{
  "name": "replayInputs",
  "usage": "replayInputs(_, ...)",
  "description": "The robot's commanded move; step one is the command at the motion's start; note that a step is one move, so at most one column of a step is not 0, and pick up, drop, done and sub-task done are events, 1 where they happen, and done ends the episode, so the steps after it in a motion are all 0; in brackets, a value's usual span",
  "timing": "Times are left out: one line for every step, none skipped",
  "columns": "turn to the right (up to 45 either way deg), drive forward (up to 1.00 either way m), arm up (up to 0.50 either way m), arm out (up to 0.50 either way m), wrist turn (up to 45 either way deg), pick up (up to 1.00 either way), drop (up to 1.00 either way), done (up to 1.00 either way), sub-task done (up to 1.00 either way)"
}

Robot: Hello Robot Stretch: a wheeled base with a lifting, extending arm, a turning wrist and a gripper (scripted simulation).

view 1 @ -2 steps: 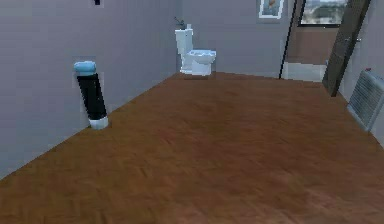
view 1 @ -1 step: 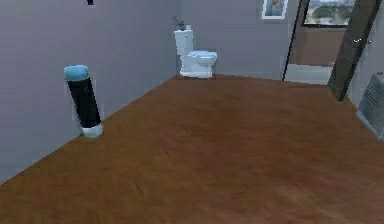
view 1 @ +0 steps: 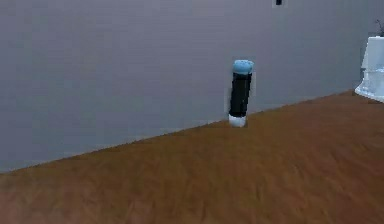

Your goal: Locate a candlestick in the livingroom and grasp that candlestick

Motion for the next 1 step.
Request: replayInputs(-27.0,0.0,0.0,0.0,0.0,0.0,0.0,0.0,0.0)
